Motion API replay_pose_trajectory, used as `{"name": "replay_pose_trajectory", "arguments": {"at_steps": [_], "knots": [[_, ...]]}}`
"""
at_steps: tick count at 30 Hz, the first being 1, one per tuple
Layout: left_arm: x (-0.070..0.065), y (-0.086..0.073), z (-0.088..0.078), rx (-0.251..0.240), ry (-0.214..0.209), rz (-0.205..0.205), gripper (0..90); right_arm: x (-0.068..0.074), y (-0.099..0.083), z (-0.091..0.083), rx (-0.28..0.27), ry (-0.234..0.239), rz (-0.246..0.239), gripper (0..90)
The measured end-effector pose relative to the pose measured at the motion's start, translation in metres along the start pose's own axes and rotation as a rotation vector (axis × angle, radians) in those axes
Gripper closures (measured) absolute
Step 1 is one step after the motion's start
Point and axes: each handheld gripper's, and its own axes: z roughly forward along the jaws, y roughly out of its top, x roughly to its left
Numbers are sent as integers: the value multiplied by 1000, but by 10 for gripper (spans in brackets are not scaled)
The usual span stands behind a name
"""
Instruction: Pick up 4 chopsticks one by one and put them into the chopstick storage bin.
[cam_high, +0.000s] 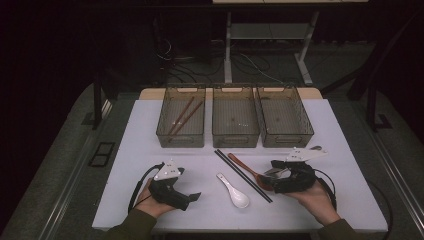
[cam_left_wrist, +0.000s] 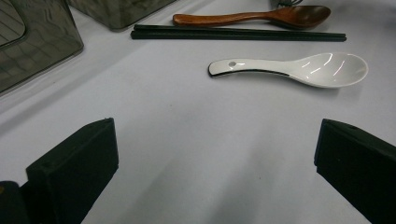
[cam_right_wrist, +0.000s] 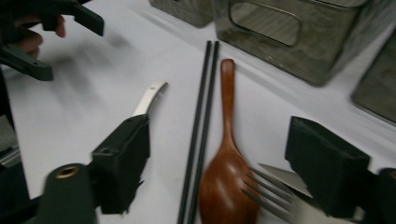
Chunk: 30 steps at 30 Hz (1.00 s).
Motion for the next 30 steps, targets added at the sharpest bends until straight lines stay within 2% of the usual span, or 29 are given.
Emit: {"name": "replay_pose_trajectory", "arguments": {"at_steps": [2,4,9,17,21,23,26,30], "knots": [[0,0,0,0,0,3,0,2,3,4,9,2,-2,282],[0,0,0,1,-1,0,0,4,7,6,17,25,-3,338],[0,0,0,1,-2,5,0,9,12,18,55,14,-26,393],[0,0,0,0,-4,6,0,17,16,39,128,1,-75,566],[0,0,0,4,-6,9,0,18,15,50,170,2,-69,655],[0,0,0,8,-6,12,0,18,15,54,187,2,-81,709],[0,0,1,12,-6,12,0,21,15,60,207,-11,-99,766],[0,0,1,10,-6,12,0,25,14,68,242,-52,-131,797]]}}
